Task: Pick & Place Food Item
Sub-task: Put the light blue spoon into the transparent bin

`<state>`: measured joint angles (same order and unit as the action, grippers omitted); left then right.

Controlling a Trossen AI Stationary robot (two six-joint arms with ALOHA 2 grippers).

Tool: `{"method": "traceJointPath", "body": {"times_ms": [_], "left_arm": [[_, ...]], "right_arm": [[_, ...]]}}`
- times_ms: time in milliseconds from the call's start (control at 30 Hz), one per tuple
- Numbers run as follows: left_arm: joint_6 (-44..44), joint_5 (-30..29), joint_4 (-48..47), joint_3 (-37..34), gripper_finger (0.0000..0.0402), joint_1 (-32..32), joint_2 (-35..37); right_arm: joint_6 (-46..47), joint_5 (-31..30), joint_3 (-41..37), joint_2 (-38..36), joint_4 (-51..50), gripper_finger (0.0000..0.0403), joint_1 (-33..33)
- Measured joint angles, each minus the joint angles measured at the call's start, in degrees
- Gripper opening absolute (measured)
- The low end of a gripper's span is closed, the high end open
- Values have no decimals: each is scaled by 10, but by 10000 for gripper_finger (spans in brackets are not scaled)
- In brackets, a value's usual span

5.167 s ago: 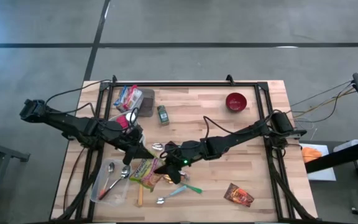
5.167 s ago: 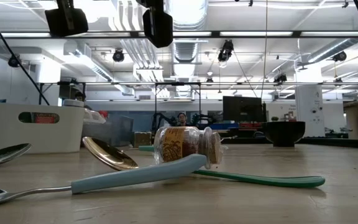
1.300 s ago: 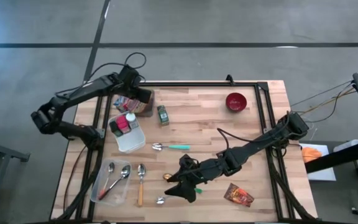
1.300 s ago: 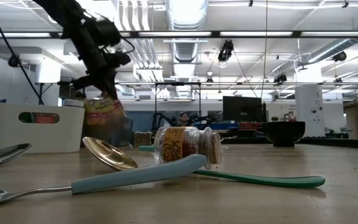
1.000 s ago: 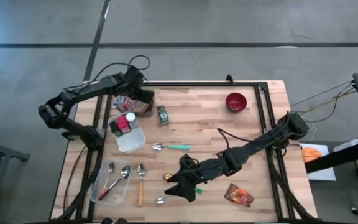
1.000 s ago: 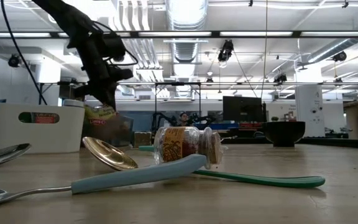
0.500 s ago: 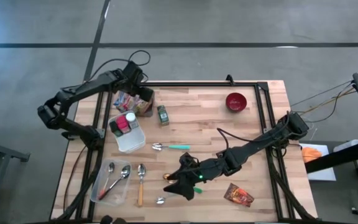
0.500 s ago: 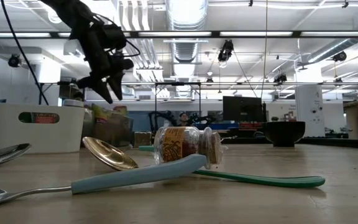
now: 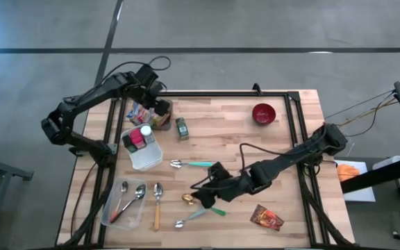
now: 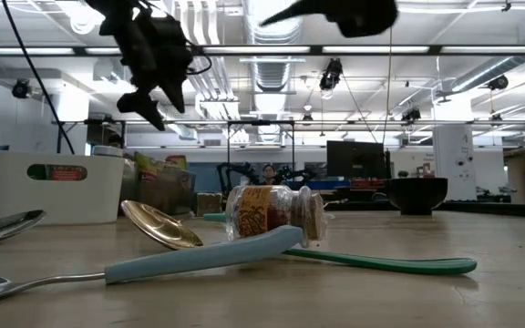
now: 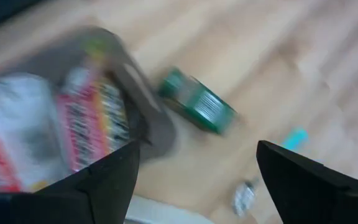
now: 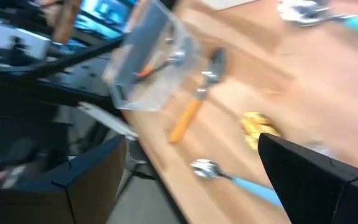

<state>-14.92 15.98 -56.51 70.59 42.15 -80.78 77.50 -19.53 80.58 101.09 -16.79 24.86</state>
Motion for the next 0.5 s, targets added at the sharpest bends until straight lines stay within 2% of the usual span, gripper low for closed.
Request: {"method": "traceJointPath", "body": {"times_ms": [267,500], "left_arm": [[1,16,-17,-17,328,-72,62],[-45,16,-10,-52,328,-154,150]], "right_arm": [[-70,0,0,-54,-129,359,-26],[-203,2,0,-48,-111,359,-59]]}}
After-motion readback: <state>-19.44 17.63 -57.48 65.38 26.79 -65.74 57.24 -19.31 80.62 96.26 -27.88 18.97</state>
